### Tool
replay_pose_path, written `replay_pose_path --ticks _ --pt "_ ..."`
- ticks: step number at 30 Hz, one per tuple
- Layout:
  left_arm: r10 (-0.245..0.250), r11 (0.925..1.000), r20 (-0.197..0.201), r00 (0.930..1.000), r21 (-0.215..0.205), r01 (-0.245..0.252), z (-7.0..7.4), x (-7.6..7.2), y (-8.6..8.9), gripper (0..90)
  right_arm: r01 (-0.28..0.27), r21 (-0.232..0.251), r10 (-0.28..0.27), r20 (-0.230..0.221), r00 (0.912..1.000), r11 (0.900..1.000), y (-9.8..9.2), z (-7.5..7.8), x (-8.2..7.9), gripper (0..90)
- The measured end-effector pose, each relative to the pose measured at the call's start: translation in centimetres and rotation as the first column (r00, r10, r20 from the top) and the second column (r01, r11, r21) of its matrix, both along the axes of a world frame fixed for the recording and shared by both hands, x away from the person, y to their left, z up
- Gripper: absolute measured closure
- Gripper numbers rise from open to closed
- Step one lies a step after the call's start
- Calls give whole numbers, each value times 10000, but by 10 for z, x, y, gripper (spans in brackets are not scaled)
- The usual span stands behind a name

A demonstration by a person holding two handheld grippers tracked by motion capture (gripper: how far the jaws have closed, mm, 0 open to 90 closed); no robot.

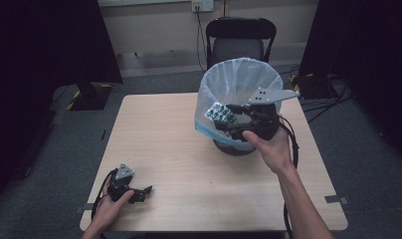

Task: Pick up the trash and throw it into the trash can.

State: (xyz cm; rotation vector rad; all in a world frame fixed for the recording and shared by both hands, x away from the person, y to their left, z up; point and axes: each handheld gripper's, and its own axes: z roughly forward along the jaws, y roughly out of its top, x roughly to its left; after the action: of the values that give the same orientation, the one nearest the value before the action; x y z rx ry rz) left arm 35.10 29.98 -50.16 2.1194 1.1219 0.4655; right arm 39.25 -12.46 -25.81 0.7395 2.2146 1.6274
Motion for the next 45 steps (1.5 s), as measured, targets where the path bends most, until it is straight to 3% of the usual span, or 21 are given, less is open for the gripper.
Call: replay_pose_path --ticks 7,16,21,28,29,41,45 --pt "-4 10000 2 10000 -9 4 0 0 0 0 229 181 -232 126 9997 9996 -13 22 26 338" --pt "-4 10000 1 10000 -9 4 0 0 0 0 734 241 -732 -80 9973 9970 -26 25 51 337" --pt "0 10000 7 10000 -6 0 0 0 0 0 1258 2 -1257 -310 9916 9921 -30 22 64 337" --pt "-1 10000 4 10000 -7 1 0 0 0 0 2023 -352 -2042 -635 9769 9787 -31 19 74 337" --pt "1 10000 0 10000 -13 -1 0 0 0 0 2325 -476 -2353 -657 9697 9714 -31 18 77 337" --pt "1 10000 1 10000 -13 -1 0 0 0 0 3186 -771 -3241 -753 9430 9448 -33 13 89 336" --pt "1 10000 3 10000 -9 -1 0 0 0 0 3483 -780 -3548 -953 9301 9341 -38 11 95 274"
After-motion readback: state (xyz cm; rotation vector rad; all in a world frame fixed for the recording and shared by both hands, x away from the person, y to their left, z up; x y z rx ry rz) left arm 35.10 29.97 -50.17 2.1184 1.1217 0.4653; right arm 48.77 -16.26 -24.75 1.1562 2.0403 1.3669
